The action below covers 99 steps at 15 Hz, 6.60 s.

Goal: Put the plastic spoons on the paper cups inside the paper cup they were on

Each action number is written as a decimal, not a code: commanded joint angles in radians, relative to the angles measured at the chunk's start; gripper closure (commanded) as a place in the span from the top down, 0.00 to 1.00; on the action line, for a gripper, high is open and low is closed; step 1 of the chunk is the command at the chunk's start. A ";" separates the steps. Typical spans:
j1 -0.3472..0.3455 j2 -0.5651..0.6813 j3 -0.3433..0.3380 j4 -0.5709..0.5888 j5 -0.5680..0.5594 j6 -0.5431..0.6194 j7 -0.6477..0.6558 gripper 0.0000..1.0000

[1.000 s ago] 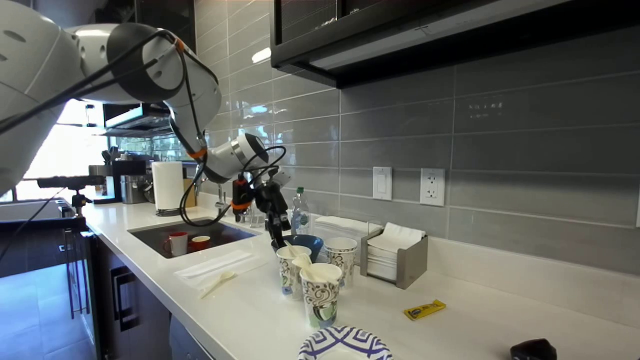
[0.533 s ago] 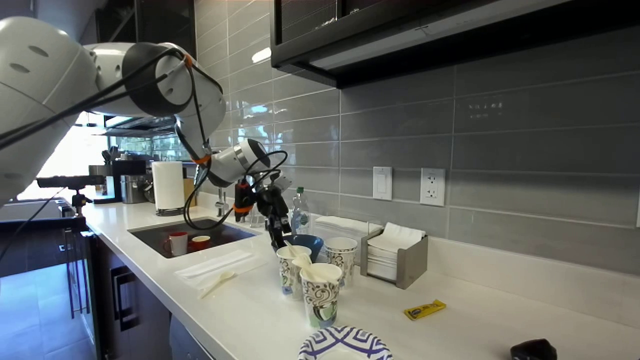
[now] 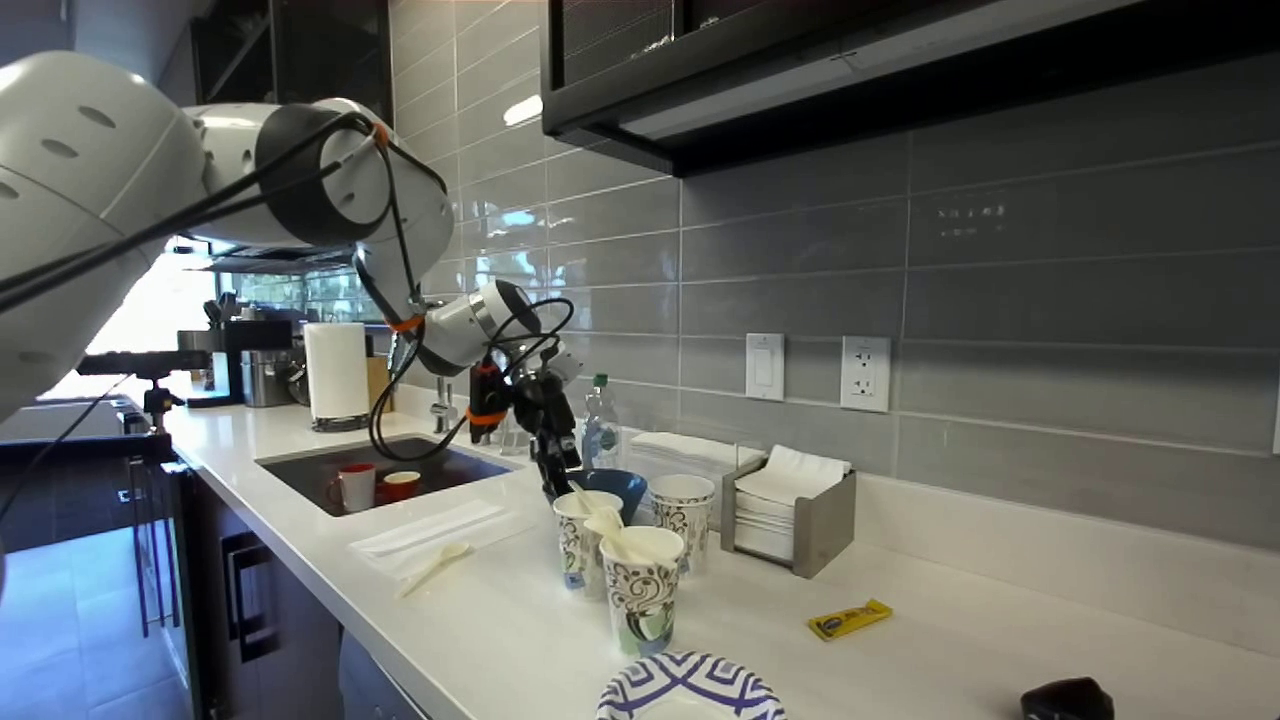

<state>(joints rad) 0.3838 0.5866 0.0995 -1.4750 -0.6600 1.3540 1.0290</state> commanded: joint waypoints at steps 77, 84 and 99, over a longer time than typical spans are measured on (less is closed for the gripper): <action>-0.147 -0.410 0.015 -0.412 0.232 0.458 0.016 0.31; -0.165 -0.482 0.013 -0.504 0.237 0.501 0.048 0.74; -0.236 -0.613 -0.001 -0.648 0.290 0.597 0.180 1.00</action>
<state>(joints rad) 0.1830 0.0252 0.1120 -2.0802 -0.4156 1.9292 1.1553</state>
